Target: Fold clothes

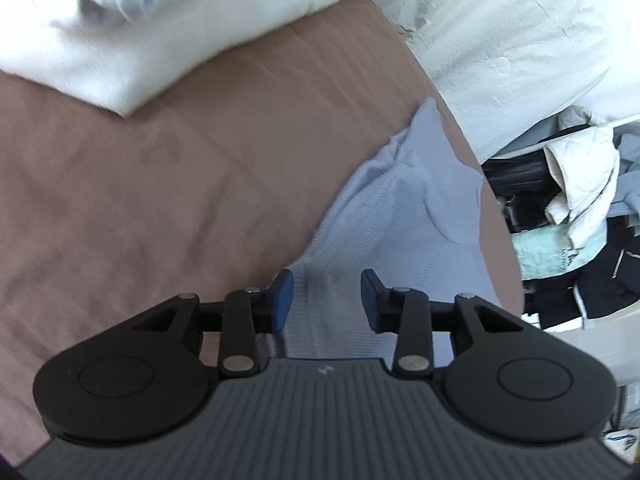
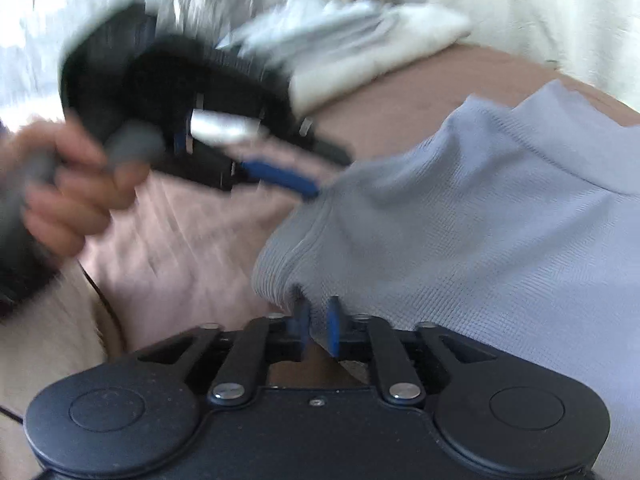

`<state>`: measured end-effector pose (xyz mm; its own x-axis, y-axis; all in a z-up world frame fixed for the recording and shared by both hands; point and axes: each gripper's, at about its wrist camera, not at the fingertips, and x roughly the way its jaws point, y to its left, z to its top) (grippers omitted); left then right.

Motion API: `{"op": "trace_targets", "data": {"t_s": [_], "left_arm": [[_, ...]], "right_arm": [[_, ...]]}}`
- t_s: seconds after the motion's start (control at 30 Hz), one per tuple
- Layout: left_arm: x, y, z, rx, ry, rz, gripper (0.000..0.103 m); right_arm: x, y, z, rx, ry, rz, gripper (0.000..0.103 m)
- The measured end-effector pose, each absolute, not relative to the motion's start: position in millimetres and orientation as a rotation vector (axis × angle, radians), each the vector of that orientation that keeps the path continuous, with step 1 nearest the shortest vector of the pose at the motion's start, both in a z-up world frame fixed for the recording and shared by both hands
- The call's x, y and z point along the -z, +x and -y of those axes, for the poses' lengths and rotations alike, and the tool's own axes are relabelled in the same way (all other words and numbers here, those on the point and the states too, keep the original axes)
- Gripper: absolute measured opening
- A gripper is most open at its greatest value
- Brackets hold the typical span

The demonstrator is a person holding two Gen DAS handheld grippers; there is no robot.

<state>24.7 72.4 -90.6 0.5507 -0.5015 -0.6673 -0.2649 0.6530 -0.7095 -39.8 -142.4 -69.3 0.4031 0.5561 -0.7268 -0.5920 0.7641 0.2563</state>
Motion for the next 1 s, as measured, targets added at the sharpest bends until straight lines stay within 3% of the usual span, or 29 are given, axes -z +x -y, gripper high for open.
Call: {"op": "trace_targets", "data": {"t_s": [0.07,0.13,0.43,0.47,0.5,0.53,0.57,0.7,0.77,0.83,0.87,1.0], "left_arm": [[88.9,24.6,-75.3,0.173,-0.878,-1.014,0.044],[87.3,25.6,-75.7,0.185,-0.863,-1.017,0.048],[100.9,31.1,-59.9,0.210,-0.806,-1.081,0.059],[102.9,31.7,-58.2,0.212,-0.801,-1.089,0.057],[105.0,32.6,-56.4,0.221,-0.800,-1.096,0.045],[107.5,36.2,-54.1,0.284,-0.830,-1.093,0.009],[109.9,39.7,-52.0,0.341,-0.859,-1.090,0.004],[102.2,38.4,-52.2,0.303,-0.807,-1.072,0.003],[94.8,33.6,-53.9,0.279,-0.755,-1.057,0.003],[91.7,26.5,-59.4,0.271,-0.771,-1.044,0.004],[90.1,23.0,-62.2,0.267,-0.779,-1.038,0.004],[85.6,13.6,-76.2,0.276,-0.899,-0.987,0.008]], "right_arm": [[57.6,-49.1,153.4,-0.709,-0.049,-0.839,0.057],[48.2,-52.5,158.7,-0.653,-0.120,-0.806,0.066],[57.3,-73.5,138.6,-0.702,-0.395,-0.757,0.066],[59.8,-74.8,134.0,-0.704,-0.409,-0.752,0.066],[61.9,-75.1,128.2,-0.705,-0.416,-0.746,0.067],[64.9,-74.3,119.6,-0.702,-0.434,-0.746,0.067],[69.1,-72.4,107.6,-0.694,-0.465,-0.754,0.067],[88.3,-64.4,68.8,-0.669,-0.653,-0.718,0.066],[94.5,-58.6,55.7,-0.657,-0.710,-0.706,0.059],[87.6,-47.5,63.5,-0.641,-0.627,-0.733,0.019],[83.2,-44.0,68.9,-0.623,-0.599,-0.742,0.014],[58.6,-38.4,101.0,-0.613,-0.333,-0.749,0.012]]}}
